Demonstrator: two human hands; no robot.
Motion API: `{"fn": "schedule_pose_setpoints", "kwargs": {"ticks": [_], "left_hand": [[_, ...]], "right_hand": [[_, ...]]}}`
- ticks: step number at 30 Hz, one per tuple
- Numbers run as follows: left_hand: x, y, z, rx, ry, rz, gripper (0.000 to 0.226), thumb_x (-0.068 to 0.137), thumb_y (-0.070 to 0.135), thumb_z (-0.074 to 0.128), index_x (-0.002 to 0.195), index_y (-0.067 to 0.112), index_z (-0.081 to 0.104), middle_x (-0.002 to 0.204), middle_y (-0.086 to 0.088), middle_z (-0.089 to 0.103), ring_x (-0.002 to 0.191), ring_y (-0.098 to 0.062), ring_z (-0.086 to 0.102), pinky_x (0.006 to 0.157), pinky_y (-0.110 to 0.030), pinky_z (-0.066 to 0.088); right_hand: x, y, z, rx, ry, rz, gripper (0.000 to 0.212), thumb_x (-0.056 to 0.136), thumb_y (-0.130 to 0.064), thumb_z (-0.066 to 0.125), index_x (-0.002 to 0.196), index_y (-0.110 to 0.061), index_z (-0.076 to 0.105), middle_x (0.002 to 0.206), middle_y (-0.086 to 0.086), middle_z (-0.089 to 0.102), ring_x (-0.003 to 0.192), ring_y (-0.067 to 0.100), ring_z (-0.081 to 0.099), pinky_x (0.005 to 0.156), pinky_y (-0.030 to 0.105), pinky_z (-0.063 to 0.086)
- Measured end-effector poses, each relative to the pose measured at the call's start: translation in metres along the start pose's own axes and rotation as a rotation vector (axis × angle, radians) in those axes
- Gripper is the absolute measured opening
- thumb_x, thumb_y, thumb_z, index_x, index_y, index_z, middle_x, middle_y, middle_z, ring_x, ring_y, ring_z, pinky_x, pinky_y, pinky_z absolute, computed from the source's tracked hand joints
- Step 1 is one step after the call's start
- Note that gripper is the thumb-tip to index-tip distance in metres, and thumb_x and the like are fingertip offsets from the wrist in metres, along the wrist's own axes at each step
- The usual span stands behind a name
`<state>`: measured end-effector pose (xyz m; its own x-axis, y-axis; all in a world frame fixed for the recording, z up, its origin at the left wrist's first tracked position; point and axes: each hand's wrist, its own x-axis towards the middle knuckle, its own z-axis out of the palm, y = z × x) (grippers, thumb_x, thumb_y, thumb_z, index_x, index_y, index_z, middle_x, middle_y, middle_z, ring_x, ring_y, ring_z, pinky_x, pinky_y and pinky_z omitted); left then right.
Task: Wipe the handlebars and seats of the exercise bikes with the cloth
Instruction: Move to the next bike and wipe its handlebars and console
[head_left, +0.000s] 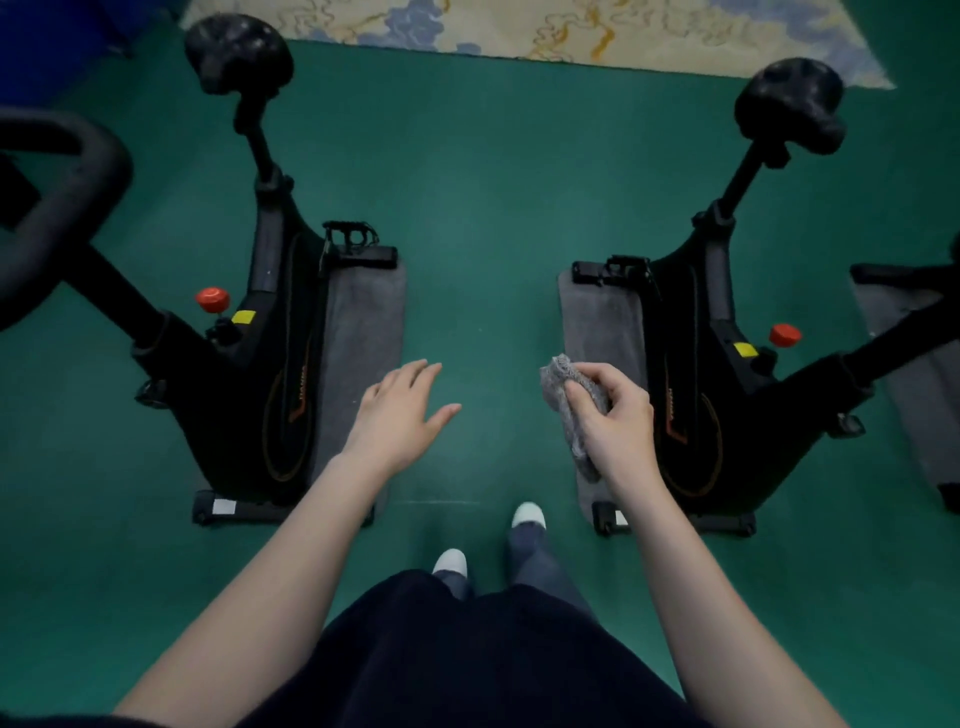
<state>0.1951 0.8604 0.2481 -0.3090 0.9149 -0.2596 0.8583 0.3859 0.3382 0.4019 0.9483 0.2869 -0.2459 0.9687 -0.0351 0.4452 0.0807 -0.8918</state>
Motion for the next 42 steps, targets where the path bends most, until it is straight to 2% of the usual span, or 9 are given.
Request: {"fn": "schedule_pose_setpoints", "kwargs": {"ticks": [8,13,16,22,27,34,42], "left_hand": [[0.053,0.009,-0.012,-0.018,0.06,-0.204,0.063,0.094,0.05,0.042,0.147,0.018,0.028,0.153,-0.003,0.031,0.141,-0.019,0.024,0.114,-0.038,0.022],[0.098,0.038,-0.023,-0.053,0.106,-0.308,0.063,0.095,0.051,0.04,0.147,0.018,0.026,0.154,-0.002,0.028,0.142,-0.019,0.022,0.115,-0.038,0.021],[0.12,0.054,-0.03,-0.076,0.144,-0.364,0.063,0.095,0.051,0.04,0.147,0.018,0.026,0.154,0.0,0.027,0.142,-0.018,0.021,0.114,-0.037,0.02],[0.148,0.065,-0.041,-0.084,0.175,-0.458,0.063,0.095,0.051,0.039,0.148,0.019,0.025,0.155,0.001,0.025,0.143,-0.015,0.019,0.113,-0.035,0.019],[0.169,0.055,-0.051,-0.094,0.181,-0.534,0.064,0.095,0.052,0.038,0.148,0.02,0.024,0.155,0.001,0.024,0.143,-0.015,0.018,0.113,-0.036,0.019],[0.211,0.016,-0.068,-0.116,0.218,-0.607,0.064,0.094,0.054,0.038,0.148,0.021,0.025,0.155,0.002,0.025,0.142,-0.016,0.02,0.112,-0.036,0.021],[0.272,-0.046,-0.107,-0.134,0.259,-0.674,0.064,0.095,0.055,0.036,0.148,0.021,0.025,0.155,0.001,0.025,0.143,-0.017,0.02,0.113,-0.036,0.019]], "right_hand": [[0.103,-0.003,0.005,0.016,-0.168,-0.108,0.019,0.084,-0.008,0.064,0.086,-0.026,0.066,0.08,-0.022,0.065,0.074,-0.016,0.058,0.07,0.001,0.039],[0.177,-0.006,-0.012,0.012,-0.239,-0.178,0.018,0.085,-0.009,0.065,0.088,-0.026,0.066,0.082,-0.018,0.066,0.078,-0.004,0.06,0.074,0.006,0.042],[0.214,-0.006,-0.02,0.014,-0.275,-0.201,0.018,0.085,-0.009,0.065,0.087,-0.027,0.066,0.082,-0.021,0.065,0.078,-0.01,0.059,0.073,0.002,0.04],[0.268,-0.012,-0.011,0.048,-0.382,-0.224,0.018,0.085,-0.007,0.063,0.087,-0.024,0.066,0.083,-0.016,0.066,0.08,-0.004,0.06,0.073,0.006,0.042],[0.305,-0.024,0.013,0.063,-0.46,-0.242,0.018,0.085,-0.007,0.063,0.087,-0.025,0.066,0.083,-0.018,0.066,0.081,-0.003,0.061,0.074,0.009,0.043],[0.36,-0.05,0.065,0.055,-0.526,-0.303,0.02,0.084,-0.006,0.064,0.084,-0.025,0.065,0.08,-0.021,0.065,0.073,-0.016,0.057,0.069,0.001,0.04],[0.429,-0.1,0.145,0.04,-0.598,-0.339,0.019,0.085,-0.007,0.064,0.084,-0.026,0.065,0.08,-0.021,0.065,0.074,-0.014,0.058,0.069,0.002,0.041]]}}
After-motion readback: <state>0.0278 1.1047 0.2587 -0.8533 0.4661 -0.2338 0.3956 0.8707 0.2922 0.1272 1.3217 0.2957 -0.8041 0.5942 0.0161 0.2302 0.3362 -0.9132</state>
